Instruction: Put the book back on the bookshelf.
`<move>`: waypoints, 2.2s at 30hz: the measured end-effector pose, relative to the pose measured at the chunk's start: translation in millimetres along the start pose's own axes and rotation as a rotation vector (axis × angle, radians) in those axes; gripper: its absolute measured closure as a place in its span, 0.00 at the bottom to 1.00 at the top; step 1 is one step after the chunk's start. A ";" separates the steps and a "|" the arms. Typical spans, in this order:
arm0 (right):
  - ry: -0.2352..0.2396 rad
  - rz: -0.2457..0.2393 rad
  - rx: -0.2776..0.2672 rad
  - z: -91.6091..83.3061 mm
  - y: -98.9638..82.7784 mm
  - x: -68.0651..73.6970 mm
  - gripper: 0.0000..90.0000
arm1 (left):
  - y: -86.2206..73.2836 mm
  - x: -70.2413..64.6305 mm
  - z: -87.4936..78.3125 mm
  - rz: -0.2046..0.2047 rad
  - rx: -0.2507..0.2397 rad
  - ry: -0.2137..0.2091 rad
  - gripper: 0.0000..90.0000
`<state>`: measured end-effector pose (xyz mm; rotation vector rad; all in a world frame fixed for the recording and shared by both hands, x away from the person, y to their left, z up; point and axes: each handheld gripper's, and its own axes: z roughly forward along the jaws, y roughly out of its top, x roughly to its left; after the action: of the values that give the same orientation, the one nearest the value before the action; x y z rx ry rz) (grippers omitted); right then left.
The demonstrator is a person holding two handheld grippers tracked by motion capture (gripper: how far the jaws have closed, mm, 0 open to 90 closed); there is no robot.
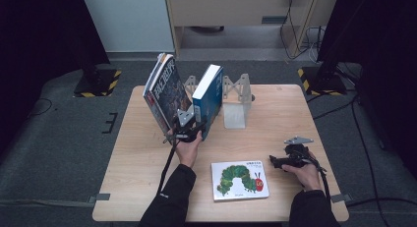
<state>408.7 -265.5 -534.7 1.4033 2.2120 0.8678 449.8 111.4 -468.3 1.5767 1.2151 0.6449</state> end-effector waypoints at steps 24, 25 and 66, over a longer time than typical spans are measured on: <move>0.008 -0.002 -0.002 0.0 0.3 0.2 0.07 | 8.9 -14.2 24.3 -0.001 0.009 -0.036 0.57; 0.007 -0.003 -0.002 0.0 0.2 0.2 0.07 | 5.6 -13.4 21.4 0.002 0.016 -0.039 0.57; 0.015 0.006 -0.008 -0.2 -0.1 0.1 0.07 | 0.3 -31.7 43.9 -0.012 0.106 -0.110 0.55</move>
<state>408.5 -265.5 -534.6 1.4043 2.2136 0.8910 476.1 65.2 -478.7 1.6691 1.1923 0.4856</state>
